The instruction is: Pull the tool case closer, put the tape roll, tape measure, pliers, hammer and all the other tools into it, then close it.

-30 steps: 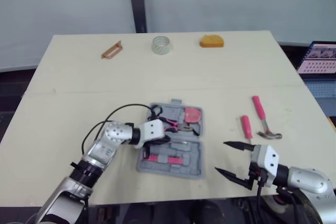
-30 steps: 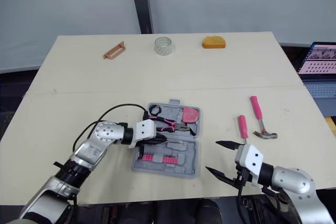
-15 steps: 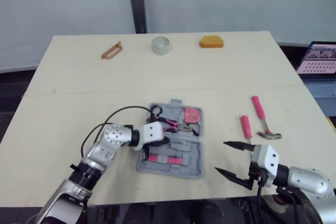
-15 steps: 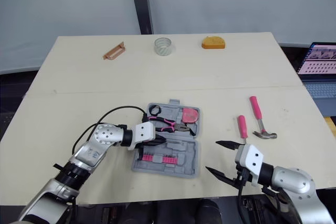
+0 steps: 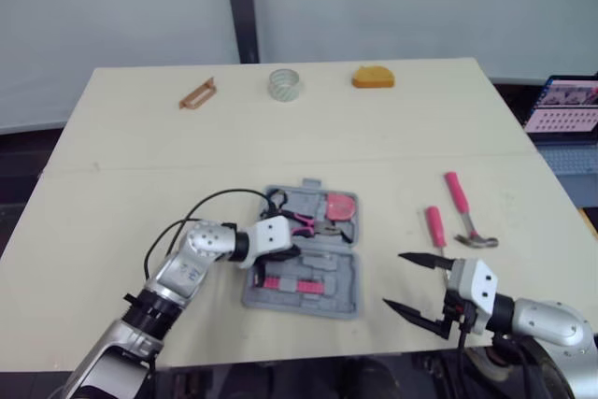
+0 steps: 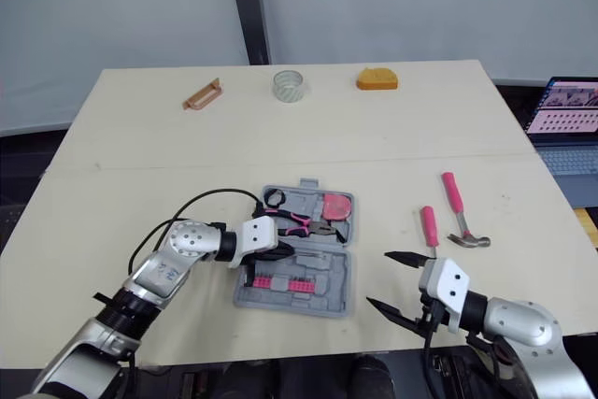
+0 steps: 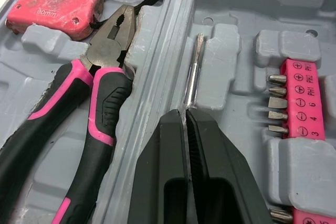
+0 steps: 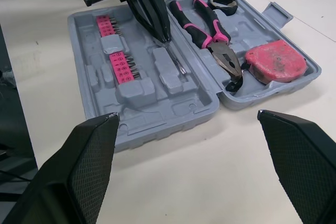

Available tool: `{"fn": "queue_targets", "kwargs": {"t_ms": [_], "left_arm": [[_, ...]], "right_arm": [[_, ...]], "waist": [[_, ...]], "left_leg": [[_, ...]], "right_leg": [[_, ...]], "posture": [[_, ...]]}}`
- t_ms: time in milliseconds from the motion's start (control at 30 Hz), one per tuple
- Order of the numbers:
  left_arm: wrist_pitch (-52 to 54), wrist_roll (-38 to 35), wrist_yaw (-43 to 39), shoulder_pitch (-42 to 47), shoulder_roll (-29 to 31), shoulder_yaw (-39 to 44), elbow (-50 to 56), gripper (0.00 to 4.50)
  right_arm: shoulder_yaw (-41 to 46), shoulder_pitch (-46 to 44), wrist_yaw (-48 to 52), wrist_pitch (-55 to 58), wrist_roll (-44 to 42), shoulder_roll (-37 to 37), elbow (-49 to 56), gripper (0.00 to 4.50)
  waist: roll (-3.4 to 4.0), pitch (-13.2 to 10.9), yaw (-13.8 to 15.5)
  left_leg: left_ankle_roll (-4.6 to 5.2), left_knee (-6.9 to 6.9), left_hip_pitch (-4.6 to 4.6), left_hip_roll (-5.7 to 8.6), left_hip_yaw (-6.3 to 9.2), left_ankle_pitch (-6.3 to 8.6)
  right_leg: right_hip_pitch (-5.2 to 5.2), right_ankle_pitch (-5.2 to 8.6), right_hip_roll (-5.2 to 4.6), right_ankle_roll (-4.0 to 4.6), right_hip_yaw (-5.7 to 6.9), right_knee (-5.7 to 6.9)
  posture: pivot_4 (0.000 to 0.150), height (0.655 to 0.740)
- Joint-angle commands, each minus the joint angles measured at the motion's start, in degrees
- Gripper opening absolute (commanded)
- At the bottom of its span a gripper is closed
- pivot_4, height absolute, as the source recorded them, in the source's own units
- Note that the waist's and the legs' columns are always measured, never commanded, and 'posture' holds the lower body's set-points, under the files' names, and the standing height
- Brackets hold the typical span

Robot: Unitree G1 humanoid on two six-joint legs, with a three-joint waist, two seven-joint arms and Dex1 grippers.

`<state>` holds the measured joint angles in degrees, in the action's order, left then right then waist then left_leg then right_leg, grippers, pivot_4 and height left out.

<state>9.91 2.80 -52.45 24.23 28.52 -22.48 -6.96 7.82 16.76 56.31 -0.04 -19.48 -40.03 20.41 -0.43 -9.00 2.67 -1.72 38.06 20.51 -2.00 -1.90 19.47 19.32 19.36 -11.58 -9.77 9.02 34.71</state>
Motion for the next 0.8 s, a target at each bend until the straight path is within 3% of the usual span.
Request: {"fn": "queue_targets", "kwargs": {"t_ms": [33, 800], "left_arm": [[3.3, 4.7, 0.6, -2.7, 1.7, -2.8, -4.0, 0.20], [1.5, 5.8, 2.2, -4.0, 0.4, -5.2, -11.3, 0.20]], "right_arm": [[2.0, 0.2, -0.3, -0.6, -1.1, -0.6, 2.6, 4.50], [1.3, -0.9, -0.6, 0.0, -0.7, -0.5, 2.5, 4.50]], "waist": [[0.04, 0.2, 0.0], [0.55, 1.3, 0.0]], "left_leg": [[0.00, -0.01, -0.01, 0.00, 0.00, 0.00], [-0.01, -0.35, -0.90, 0.00, -0.03, 0.13]], "right_leg": [[-0.01, 0.00, 0.00, 0.00, 0.00, -0.02], [-1.00, 0.00, 0.03, 0.00, 0.03, -0.58]], "posture": [[0.150, 0.7400], [0.150, 0.7400]]}}
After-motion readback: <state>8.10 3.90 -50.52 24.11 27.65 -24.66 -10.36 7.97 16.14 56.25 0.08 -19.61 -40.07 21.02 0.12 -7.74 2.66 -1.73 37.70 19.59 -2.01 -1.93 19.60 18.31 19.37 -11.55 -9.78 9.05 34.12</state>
